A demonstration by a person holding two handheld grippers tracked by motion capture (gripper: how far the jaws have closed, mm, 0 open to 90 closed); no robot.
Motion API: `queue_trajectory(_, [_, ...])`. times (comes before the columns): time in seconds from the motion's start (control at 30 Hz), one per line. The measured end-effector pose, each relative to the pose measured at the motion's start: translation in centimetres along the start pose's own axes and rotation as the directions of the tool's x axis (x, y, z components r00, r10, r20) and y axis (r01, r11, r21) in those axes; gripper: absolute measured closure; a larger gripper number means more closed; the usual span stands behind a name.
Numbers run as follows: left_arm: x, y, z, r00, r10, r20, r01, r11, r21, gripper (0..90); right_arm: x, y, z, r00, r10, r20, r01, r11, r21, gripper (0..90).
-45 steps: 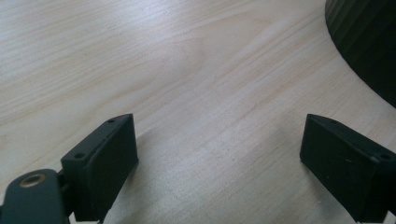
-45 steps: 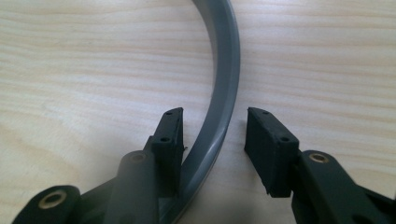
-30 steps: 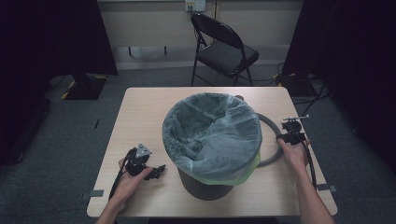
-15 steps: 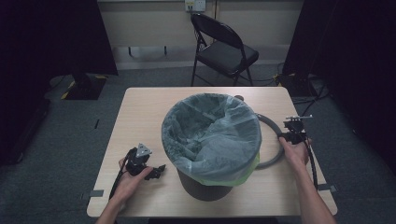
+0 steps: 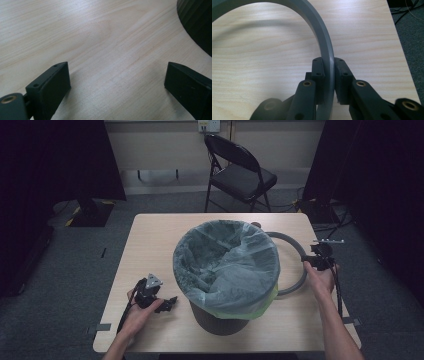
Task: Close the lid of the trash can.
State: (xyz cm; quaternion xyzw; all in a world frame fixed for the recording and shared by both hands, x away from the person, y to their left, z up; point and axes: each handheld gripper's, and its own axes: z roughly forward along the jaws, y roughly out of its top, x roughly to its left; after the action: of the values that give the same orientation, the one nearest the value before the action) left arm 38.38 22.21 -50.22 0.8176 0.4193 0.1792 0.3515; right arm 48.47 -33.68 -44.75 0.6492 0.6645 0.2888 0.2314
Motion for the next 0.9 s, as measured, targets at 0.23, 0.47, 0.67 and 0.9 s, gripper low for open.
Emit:
queue_trajectory(0.23, [0.0,0.0,0.0,1.0000,0.000,0.001,0.000,1.0000,0.001,5.9,-0.1,0.3,-0.5,0.9996,0.026,-0.006,-0.026,0.999,-0.045,80.5])
queue_trajectory(0.47, [0.0,0.0,0.0,1.0000,0.000,0.000,0.000,1.0000,0.000,5.9,0.4,1.6,-1.4,0.9991,0.037,-0.019,-0.039,0.995,-0.094,80.5])
queue_trajectory(0.67, [0.0,0.0,0.0,1.0000,0.000,-0.001,0.000,1.0000,-0.001,5.9,1.5,3.0,-1.9,0.9991,0.020,-0.037,-0.025,0.992,-0.122,80.5])
queue_trajectory(0.9, [0.0,0.0,0.0,1.0000,0.000,0.000,0.000,1.0000,0.000,5.8,2.7,3.8,-2.2,0.9985,0.002,-0.054,-0.010,0.988,-0.153,80.6])
